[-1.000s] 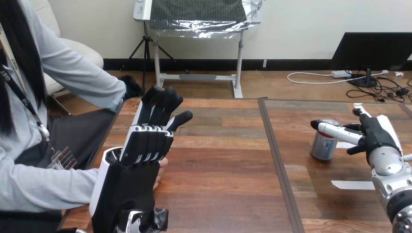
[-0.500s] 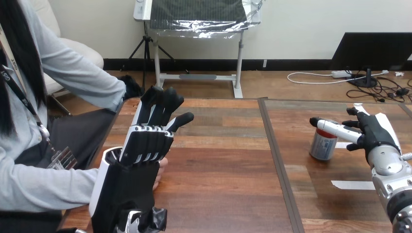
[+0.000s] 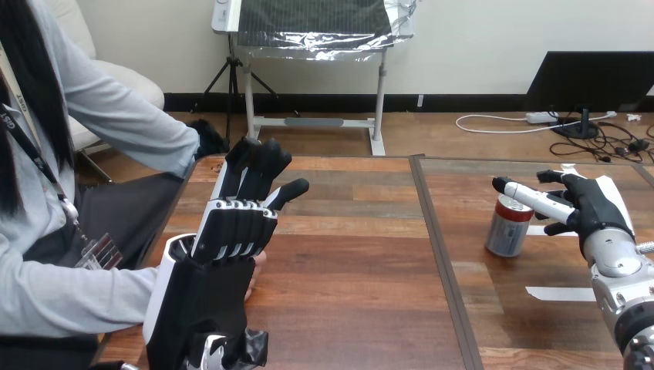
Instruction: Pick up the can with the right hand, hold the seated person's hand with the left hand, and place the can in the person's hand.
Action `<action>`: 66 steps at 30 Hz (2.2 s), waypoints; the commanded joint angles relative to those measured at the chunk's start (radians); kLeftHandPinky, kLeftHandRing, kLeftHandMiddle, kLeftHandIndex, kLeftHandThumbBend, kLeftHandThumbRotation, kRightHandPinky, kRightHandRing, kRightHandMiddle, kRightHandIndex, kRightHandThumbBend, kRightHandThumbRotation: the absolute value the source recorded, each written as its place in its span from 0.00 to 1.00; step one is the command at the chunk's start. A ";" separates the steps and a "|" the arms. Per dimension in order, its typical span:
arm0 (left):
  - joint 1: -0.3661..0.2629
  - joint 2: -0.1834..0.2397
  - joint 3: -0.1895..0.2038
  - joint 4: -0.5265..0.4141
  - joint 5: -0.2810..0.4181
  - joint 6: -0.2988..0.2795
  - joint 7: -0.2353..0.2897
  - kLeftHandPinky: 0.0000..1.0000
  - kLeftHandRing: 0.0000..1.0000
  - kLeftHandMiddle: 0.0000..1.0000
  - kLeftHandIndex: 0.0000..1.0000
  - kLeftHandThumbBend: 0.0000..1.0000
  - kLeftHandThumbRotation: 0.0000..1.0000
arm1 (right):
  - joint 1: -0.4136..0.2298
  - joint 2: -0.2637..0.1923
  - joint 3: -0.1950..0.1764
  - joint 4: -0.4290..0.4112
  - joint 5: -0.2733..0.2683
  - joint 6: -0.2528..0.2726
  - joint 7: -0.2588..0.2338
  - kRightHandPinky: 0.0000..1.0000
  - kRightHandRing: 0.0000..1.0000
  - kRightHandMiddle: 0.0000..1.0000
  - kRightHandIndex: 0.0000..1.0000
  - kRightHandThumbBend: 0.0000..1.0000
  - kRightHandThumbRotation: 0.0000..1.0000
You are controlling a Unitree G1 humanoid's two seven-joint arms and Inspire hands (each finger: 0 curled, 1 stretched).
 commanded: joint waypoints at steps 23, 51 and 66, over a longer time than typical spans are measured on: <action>-0.045 -0.041 -0.002 -0.014 0.010 -0.012 0.012 0.90 0.97 0.97 0.99 0.83 0.67 | -0.041 -0.006 0.016 -0.015 -0.009 -0.062 -0.007 0.67 0.74 0.77 0.83 1.00 0.55; -0.052 -0.036 -0.004 -0.019 -0.006 0.001 0.002 0.88 0.97 0.97 0.98 0.83 0.68 | -0.032 -0.006 0.022 -0.014 -0.011 -0.093 0.002 0.75 0.83 0.86 0.92 1.00 0.54; -0.050 -0.039 0.000 -0.020 0.005 -0.010 0.009 0.88 0.97 0.97 0.98 0.81 0.68 | -0.033 -0.002 0.021 -0.010 -0.012 -0.095 0.013 0.71 0.82 0.86 0.98 1.00 0.55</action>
